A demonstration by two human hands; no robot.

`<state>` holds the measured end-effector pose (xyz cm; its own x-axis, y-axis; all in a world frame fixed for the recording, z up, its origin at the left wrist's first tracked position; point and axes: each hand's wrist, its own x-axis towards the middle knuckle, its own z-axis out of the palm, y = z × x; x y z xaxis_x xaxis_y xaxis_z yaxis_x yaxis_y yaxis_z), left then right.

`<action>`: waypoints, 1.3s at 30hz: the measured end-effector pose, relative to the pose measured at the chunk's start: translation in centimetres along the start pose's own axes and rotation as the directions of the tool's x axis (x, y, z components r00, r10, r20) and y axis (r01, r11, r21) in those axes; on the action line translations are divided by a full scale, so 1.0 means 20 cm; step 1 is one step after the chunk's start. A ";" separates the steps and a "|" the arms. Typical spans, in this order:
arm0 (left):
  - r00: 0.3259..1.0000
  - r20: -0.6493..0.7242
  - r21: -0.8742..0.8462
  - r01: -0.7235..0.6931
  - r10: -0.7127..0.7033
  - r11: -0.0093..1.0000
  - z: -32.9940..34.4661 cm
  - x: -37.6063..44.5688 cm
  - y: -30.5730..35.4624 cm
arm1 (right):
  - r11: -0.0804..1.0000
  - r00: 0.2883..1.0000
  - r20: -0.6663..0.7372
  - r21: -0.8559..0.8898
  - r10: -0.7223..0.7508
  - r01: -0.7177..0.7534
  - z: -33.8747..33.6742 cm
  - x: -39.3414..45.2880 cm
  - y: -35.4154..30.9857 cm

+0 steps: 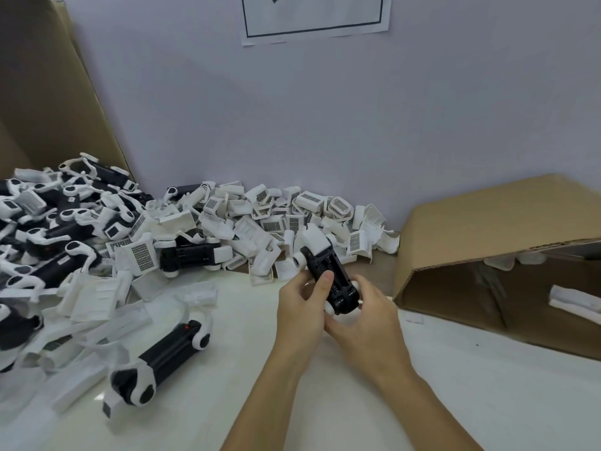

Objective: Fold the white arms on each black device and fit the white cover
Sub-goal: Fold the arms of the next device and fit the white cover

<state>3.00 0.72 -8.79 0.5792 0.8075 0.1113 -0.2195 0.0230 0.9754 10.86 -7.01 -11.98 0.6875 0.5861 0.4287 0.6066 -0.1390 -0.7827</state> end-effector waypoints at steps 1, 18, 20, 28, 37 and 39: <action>1.000 0.005 0.008 0.000 0.000 1.000 0.00 0.00 0.00 | 1.000 1.000 -0.019 -0.002 -0.008 0.008 0.00 0.00 0.00; 0.974 0.025 0.190 -0.227 0.226 0.955 -0.02 0.02 -0.03 | 0.987 0.997 0.076 0.161 0.011 -0.024 -0.04 0.00 0.01; 0.950 0.075 0.328 -0.309 0.302 0.892 -0.04 0.03 -0.05 | 0.966 0.999 0.035 0.254 0.031 -0.039 -0.06 0.00 0.01; 0.799 0.358 0.657 -0.583 0.484 0.477 -0.05 0.01 -0.09 | 0.883 0.979 -0.072 0.448 0.193 -0.141 -0.06 0.04 0.01; 0.738 0.383 0.676 -0.634 0.555 0.376 -0.05 0.02 -0.10 | 0.846 0.984 -0.067 0.523 0.163 -0.104 -0.05 0.04 0.01; 0.799 0.261 0.649 -0.561 0.542 0.514 -0.03 0.01 -0.09 | 0.862 0.994 0.020 0.497 0.104 -0.100 -0.05 0.02 0.00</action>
<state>3.06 1.21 -10.68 0.5486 0.5036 0.6674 0.0719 -0.8237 0.5624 11.49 -7.54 -11.36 0.7388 0.5842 0.3359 0.2557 0.2181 -0.9418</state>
